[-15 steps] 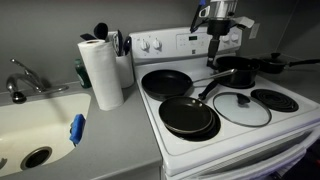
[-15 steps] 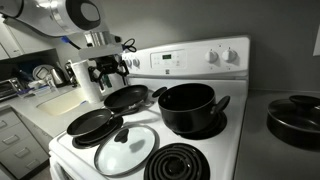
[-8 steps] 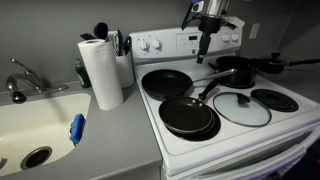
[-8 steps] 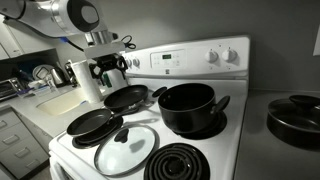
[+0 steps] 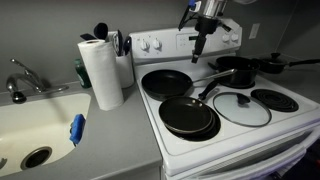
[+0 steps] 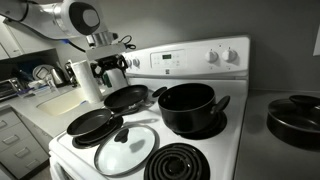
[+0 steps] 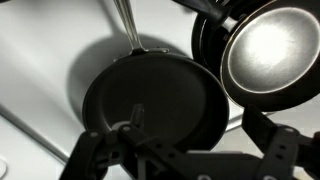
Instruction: Press the switch on the left side of the stove
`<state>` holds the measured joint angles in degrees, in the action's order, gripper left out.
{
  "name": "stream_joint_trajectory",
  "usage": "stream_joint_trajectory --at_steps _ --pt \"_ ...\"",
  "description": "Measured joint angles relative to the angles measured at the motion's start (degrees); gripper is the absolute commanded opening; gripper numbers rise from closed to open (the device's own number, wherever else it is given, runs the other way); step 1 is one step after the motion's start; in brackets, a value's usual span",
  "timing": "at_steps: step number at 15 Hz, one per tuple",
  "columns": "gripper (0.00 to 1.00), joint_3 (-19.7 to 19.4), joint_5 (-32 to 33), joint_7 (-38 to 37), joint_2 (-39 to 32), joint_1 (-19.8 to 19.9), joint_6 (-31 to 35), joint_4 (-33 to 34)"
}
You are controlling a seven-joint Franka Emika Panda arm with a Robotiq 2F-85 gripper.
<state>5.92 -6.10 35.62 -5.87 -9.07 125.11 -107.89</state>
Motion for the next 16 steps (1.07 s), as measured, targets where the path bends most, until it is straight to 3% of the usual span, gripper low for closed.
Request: stream_joint_trajectory --at_steps 6,16 --pt "1.0 1.71 0.0 1.21 -6.1 0.01 7.46 6.05" --pt "1.0 5.4 1.96 6.82 -17.31 0.02 6.65 21.36"
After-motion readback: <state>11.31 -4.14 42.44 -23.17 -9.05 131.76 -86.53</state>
